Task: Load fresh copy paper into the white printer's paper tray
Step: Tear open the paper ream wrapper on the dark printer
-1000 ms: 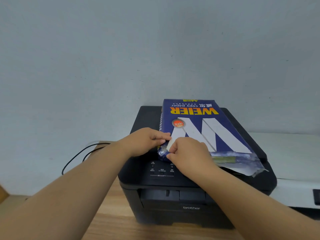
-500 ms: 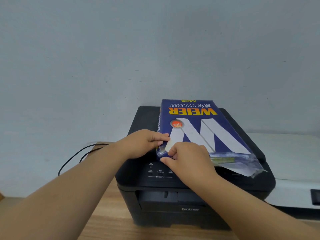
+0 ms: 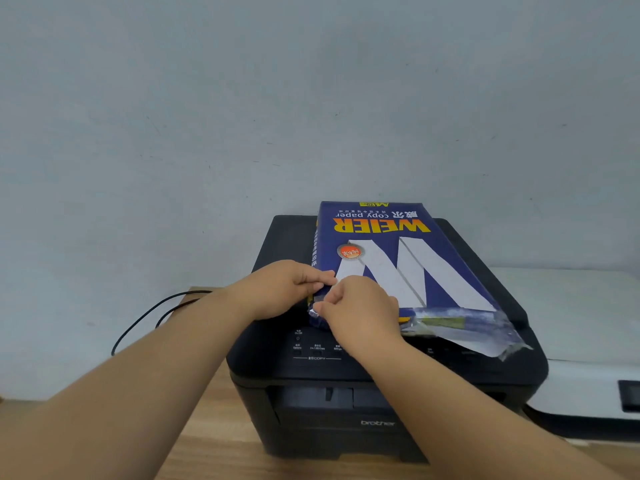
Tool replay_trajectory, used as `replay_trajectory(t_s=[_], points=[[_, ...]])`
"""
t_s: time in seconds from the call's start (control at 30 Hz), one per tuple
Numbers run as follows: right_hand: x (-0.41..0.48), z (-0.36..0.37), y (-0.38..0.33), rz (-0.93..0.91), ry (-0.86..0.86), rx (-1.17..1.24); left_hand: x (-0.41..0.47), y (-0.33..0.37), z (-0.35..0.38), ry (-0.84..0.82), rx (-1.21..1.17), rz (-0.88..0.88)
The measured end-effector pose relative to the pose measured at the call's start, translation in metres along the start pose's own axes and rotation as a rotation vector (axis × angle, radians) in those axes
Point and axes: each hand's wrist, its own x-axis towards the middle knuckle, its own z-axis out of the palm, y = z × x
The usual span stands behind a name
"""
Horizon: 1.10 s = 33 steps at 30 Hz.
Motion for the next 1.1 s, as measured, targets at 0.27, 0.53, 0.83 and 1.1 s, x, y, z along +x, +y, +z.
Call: replay_trajectory(t_s=[0.27, 0.53, 0.83, 1.1], points=[[-0.005, -0.002, 0.005, -0.186, 0.071, -0.065, 0.006, 0.006, -0.005, -0.045, 0.187, -0.007], [-0.001, -0.033, 0.012, -0.319, -0.138, -0.077, -0.007, 0.014, -0.005, 0.005, 0.163, 0.003], [0.03, -0.072, 0.04, -0.211, -0.291, -0.128, -0.007, 0.042, 0.011, 0.203, 0.399, -0.25], [0.034, -0.069, 0.037, -0.395, -0.284, -0.363, 0.002, 0.073, 0.018, 0.082, 0.758, -0.272]])
